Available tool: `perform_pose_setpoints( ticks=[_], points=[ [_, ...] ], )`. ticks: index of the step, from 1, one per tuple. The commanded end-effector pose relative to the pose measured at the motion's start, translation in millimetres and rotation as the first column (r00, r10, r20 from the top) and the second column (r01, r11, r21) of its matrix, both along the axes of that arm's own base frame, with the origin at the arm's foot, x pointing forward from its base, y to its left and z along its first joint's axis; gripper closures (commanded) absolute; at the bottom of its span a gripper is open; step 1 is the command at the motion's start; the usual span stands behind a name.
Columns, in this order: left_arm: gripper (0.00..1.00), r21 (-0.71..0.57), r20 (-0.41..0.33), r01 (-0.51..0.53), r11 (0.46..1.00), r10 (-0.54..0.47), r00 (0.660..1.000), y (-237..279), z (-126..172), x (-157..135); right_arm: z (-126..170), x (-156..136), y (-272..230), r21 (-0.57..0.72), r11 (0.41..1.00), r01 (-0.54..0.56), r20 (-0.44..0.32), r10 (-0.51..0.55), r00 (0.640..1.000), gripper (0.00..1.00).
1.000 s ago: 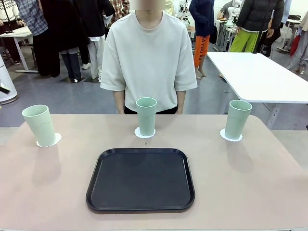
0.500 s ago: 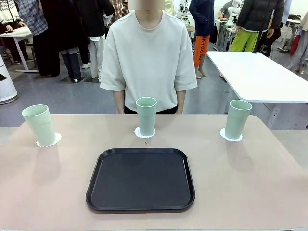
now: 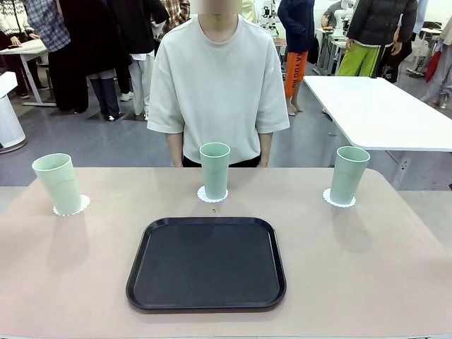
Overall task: Place coasters on the table and set cups on them.
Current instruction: Take one Reusable plastic cup from the Flat Tray and place it on a coaster set by the human.
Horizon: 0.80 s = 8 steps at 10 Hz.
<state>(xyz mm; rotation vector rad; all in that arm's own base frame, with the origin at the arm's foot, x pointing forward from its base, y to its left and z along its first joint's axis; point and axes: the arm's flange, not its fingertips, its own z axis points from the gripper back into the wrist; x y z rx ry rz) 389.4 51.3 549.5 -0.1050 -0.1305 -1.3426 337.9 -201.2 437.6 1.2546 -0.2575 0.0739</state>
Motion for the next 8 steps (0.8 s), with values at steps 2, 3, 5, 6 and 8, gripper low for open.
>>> perform_pose_setpoints(
  ticks=[2,3,5,6,8],
  points=[
    [0.0,-0.048,0.044,-0.322,0.945,0.324,0.945,-22,-24,16,2,1,0,0.001,1.0,0.009,-0.006,-0.009,1.0,0.0],
    [0.0,-0.028,0.082,-0.385,0.923,0.386,0.919,-24,-34,17,2,1,0,0.001,1.0,0.009,-0.006,-0.009,1.0,0.0],
    [0.0,-0.034,0.028,-0.298,0.954,0.299,0.954,-12,-20,15,2,1,0,0.001,1.0,0.009,-0.006,-0.009,1.0,0.0],
    [0.0,-0.034,0.028,-0.298,0.954,0.299,0.954,-12,-20,15,2,1,0,0.001,1.0,0.009,-0.006,-0.009,1.0,0.0],
    [0.0,-0.034,0.028,-0.298,0.954,0.299,0.954,-12,-20,15,2,1,0,0.001,1.0,0.009,-0.006,-0.009,1.0,0.0]
  ],
)
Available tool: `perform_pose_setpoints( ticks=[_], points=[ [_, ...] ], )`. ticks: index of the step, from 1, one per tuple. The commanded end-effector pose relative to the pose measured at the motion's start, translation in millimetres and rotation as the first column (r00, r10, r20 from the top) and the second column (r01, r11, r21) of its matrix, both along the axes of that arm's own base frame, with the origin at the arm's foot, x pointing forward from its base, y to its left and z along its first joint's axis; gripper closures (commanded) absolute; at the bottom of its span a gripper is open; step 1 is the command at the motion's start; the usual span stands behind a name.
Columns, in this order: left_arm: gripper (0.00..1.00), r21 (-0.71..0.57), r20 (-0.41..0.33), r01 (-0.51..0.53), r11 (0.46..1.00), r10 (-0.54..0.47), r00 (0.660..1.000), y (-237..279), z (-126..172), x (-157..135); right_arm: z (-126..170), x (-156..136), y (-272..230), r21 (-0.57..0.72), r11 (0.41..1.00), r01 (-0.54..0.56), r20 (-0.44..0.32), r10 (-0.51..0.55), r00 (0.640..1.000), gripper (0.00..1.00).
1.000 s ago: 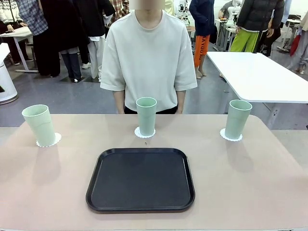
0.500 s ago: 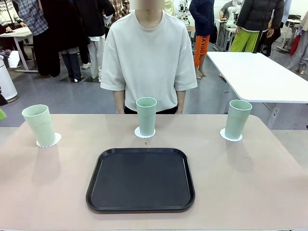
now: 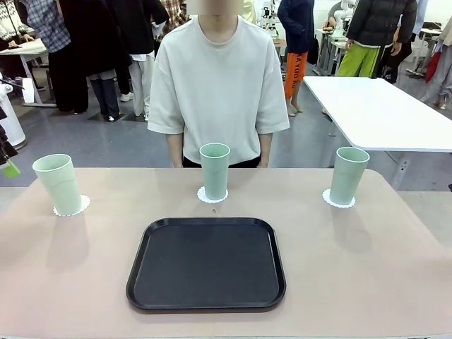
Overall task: Place coasters on the table and set cups on them.
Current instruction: Take one Reusable plastic cup from the Flat Tray and place it on a coaster set by the human.
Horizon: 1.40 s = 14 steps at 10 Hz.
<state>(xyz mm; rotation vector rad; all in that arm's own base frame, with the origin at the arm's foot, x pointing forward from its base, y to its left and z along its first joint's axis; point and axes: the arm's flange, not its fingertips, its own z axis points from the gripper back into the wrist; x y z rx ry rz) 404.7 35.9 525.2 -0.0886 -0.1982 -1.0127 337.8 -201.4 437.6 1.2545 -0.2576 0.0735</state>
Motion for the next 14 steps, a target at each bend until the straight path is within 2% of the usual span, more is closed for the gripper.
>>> perform_pose_setpoints(
  ticks=[1,4,5,6,7,9,10,11,12,13,14],
  points=[
    [0.0,0.011,-0.006,0.027,1.0,-0.027,1.0,3,5,0,2,1,0,0.001,1.0,0.009,-0.006,-0.009,1.0,0.0],
    [0.0,-0.003,-0.003,0.006,1.0,-0.006,1.0,1,2,-1,2,1,0,0.001,1.0,0.009,-0.006,-0.009,1.0,0.0],
    [0.0,-0.22,-0.063,-0.153,0.963,0.143,0.988,-4,-2,-19,2,1,0,0.001,1.0,0.009,-0.006,-0.009,1.0,0.0],
    [0.0,-0.424,-0.141,-0.276,0.863,0.238,0.961,-1,7,-27,2,1,0,0.001,1.0,0.009,-0.006,-0.009,1.0,0.0],
    [0.0,-0.577,-0.285,-0.408,0.708,0.294,0.912,7,7,-40,2,1,0,0.001,1.0,0.009,-0.006,-0.009,1.0,0.0],
    [0.0,-0.7,-0.459,-0.524,0.486,0.255,0.851,40,2,-49,2,1,0,0.001,1.0,0.009,-0.006,-0.009,1.0,0.0],
    [0.0,-0.73,-0.521,-0.551,0.404,0.193,0.832,67,-1,-48,2,1,0,0.001,1.0,0.009,-0.006,-0.009,1.0,0.0],
    [0.0,-0.738,-0.566,-0.584,0.337,0.162,0.809,86,-9,-47,2,1,0,0.001,1.0,0.009,-0.006,-0.009,1.0,0.0],
    [0.0,-0.738,-0.616,-0.626,0.254,0.127,0.778,110,-32,-49,2,1,0,0.001,1.0,0.009,-0.006,-0.009,1.0,0.0],
    [0.0,-0.738,-0.63,-0.635,0.227,0.103,0.77,130,-43,-44,2,1,0,0.001,1.0,0.009,-0.006,-0.009,1.0,0.0],
    [0.0,-0.733,-0.642,-0.638,0.234,0.07,0.763,148,-48,-41,2,1,0,0.001,1.0,0.009,-0.006,-0.009,1.0,0.0]
  ],
)
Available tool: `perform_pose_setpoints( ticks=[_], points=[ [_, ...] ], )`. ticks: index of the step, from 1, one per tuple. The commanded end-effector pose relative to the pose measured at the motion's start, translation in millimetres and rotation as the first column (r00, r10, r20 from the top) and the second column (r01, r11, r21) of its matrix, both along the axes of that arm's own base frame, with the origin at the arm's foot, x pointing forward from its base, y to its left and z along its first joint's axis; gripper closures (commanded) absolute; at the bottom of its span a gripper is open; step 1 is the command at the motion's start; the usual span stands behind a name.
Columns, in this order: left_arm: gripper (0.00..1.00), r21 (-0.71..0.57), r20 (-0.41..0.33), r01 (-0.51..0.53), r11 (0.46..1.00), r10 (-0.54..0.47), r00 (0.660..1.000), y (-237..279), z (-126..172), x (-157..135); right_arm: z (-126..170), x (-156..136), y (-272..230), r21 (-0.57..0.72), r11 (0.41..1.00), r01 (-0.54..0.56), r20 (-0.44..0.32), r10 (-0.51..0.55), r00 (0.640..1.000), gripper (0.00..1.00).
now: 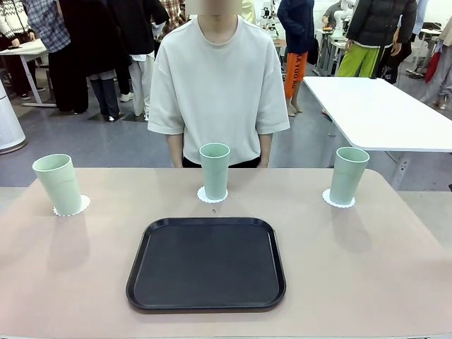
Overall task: Place coasters on the table and set cups on them.
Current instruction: Take one Reusable plastic cup from the Flat Tray and place it on a coaster set by the human.
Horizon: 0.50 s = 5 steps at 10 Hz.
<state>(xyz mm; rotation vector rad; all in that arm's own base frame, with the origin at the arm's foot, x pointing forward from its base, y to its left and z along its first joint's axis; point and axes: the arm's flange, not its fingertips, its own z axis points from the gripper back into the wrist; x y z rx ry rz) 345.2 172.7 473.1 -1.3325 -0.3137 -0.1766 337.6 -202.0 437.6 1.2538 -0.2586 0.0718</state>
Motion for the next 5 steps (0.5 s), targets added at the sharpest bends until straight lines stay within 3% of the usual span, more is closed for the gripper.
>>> perform_pose_setpoints(
  ticks=[1,2,5],
  points=[
    [0.0,0.024,0.021,0.012,1.0,-0.012,1.0,30,-5,18,2,1,1,0.002,1.0,0.007,-0.005,-0.007,1.0,0.0],
    [0.0,0.054,0.041,-0.011,0.998,0.009,0.999,49,-15,20,2,1,1,0.002,1.0,0.007,-0.005,-0.007,1.0,0.0],
    [0.0,0.074,-0.005,0.057,0.996,-0.057,0.998,87,-25,25,2,1,1,0.002,1.0,0.007,-0.005,-0.007,1.0,0.0]
  ],
)
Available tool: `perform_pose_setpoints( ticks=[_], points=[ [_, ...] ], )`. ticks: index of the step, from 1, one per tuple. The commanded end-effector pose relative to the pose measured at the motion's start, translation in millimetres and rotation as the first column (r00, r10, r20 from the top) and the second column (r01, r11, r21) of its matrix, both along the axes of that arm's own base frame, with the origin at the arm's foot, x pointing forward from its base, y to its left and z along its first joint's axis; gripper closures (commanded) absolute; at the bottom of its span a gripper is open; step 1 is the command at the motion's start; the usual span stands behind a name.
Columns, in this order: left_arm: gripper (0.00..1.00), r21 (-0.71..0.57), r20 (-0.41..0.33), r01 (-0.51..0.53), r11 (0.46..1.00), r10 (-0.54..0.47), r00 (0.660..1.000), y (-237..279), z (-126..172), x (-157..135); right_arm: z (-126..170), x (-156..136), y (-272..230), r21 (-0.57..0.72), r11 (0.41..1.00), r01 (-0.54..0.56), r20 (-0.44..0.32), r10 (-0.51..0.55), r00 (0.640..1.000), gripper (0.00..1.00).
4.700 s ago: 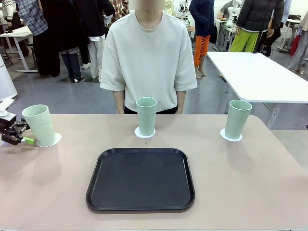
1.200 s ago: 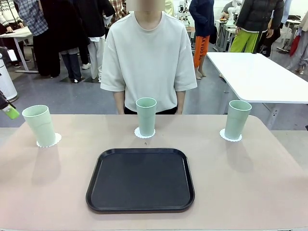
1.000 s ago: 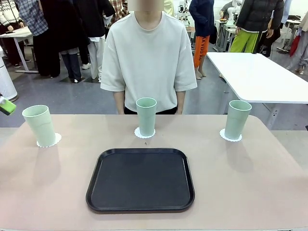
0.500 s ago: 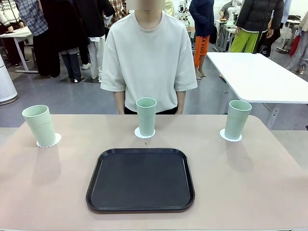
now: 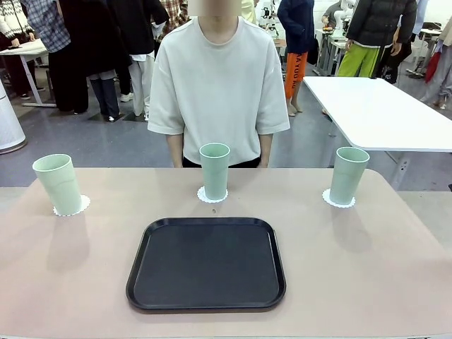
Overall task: Place coasters on the table and set cups on them.
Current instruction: Take one Reusable plastic cup from the Flat Tray and place it on a coaster set by the human.
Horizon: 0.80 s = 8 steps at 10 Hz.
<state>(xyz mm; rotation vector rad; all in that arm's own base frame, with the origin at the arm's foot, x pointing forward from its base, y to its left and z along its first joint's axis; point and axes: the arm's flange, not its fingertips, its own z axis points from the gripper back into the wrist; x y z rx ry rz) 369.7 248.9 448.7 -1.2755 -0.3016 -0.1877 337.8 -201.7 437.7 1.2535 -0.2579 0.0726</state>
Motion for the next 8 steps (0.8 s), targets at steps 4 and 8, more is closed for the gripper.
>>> perform_pose_setpoints(
  ticks=[4,8],
  points=[
    [0.0,0.031,-0.01,0.049,0.998,-0.049,0.999,34,-7,7,2,1,1,0.002,1.0,0.008,-0.005,-0.008,1.0,0.0],
    [0.0,0.027,-0.03,0.024,0.999,-0.023,0.999,28,-6,9,2,1,1,0.002,1.0,0.008,-0.005,-0.008,1.0,0.0]
  ],
)
